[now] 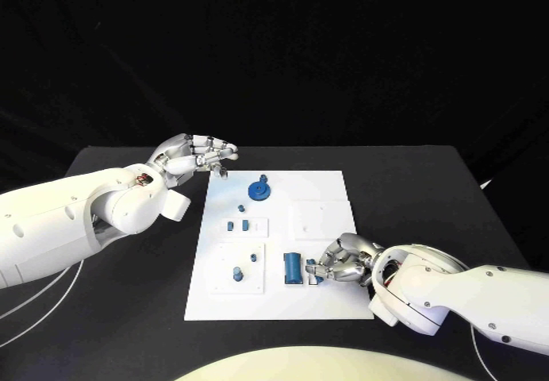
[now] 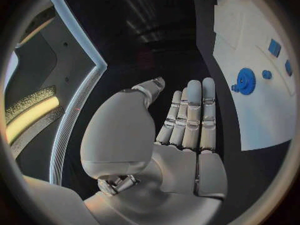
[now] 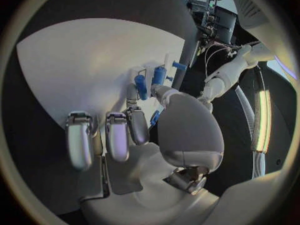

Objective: Assemble the parts on the task board

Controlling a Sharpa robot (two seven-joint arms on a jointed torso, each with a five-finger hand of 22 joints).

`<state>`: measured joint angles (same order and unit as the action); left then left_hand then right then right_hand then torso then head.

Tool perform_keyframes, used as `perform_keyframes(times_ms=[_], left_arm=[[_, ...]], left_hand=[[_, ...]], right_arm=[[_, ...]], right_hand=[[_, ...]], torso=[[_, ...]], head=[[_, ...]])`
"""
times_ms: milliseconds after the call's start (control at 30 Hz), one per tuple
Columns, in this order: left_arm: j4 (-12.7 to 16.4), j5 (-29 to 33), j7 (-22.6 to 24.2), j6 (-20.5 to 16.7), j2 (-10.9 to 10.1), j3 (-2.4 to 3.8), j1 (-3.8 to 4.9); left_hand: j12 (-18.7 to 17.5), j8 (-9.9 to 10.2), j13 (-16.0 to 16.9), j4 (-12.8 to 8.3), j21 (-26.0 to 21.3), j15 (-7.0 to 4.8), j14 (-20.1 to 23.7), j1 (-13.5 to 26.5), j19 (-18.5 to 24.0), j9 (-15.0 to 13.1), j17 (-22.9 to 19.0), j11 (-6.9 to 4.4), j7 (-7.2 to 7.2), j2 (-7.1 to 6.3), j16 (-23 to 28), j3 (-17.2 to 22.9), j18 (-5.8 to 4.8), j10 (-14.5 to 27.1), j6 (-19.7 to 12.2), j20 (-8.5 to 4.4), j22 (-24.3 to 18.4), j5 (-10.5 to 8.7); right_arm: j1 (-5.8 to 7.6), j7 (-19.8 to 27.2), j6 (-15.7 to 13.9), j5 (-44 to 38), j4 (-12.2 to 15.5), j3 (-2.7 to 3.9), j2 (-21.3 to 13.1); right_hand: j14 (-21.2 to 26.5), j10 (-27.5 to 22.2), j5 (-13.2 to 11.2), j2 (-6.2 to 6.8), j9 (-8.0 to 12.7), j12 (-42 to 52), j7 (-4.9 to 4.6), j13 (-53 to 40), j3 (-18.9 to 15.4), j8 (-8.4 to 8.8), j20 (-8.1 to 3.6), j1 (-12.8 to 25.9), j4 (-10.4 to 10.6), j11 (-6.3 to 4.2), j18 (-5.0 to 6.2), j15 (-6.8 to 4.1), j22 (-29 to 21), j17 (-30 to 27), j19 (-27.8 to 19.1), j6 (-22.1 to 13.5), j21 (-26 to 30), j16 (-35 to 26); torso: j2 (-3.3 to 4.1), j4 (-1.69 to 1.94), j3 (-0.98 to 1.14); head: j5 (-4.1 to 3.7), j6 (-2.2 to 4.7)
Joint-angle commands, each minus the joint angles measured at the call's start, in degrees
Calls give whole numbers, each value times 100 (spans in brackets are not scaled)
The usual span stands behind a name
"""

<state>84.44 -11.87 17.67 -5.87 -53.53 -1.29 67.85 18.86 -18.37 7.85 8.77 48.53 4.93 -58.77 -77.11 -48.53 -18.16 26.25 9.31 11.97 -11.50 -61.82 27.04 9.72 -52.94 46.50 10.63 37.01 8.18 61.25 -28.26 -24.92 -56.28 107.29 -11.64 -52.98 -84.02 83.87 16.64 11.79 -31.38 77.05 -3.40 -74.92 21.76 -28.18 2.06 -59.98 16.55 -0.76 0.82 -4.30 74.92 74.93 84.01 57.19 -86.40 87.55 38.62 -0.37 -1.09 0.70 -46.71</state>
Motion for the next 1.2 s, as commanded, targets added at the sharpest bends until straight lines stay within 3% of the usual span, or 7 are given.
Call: perform_keyframes(times_ms=[33,467,1200], left_arm=[[9,1,21,91,10,4,3],[-23,1,7,83,2,4,3],[-13,2,-17,78,-6,4,3]], left_hand=[[23,-24,8,17,-39,9,35,-22,-31,-7,8,-7,117,55,-28,-29,78,34,-45,11,-5,-12],[25,-24,10,24,-43,10,38,-23,-33,-7,8,-7,117,57,-28,-33,78,39,-49,11,-8,-13],[28,-23,12,34,-49,11,40,-21,-35,-8,8,-6,118,58,-29,-40,78,46,-54,12,-11,-14]], right_arm=[[-8,111,119,-56,32,-2,-21],[-9,125,143,-74,96,-2,-177],[-9,277,370,90,233,-3,-192]], right_hand=[[-484,54,44,21,-5,-10,-23,-791,-87,20,27,98,6,24,3,27,1396,976,431,13,34,-27],[-483,57,41,24,-9,-4,-19,-795,-182,17,26,165,14,22,1,26,1399,974,436,17,24,-29],[-487,72,105,-105,-15,21,-5,-809,-213,9,22,155,-5,10,-3,18,1404,991,444,31,6,-20]], torso=[[-1,0,-4],[-3,0,0],[-2,-1,-7]], head=[[5,-3],[16,-11],[20,-3]])
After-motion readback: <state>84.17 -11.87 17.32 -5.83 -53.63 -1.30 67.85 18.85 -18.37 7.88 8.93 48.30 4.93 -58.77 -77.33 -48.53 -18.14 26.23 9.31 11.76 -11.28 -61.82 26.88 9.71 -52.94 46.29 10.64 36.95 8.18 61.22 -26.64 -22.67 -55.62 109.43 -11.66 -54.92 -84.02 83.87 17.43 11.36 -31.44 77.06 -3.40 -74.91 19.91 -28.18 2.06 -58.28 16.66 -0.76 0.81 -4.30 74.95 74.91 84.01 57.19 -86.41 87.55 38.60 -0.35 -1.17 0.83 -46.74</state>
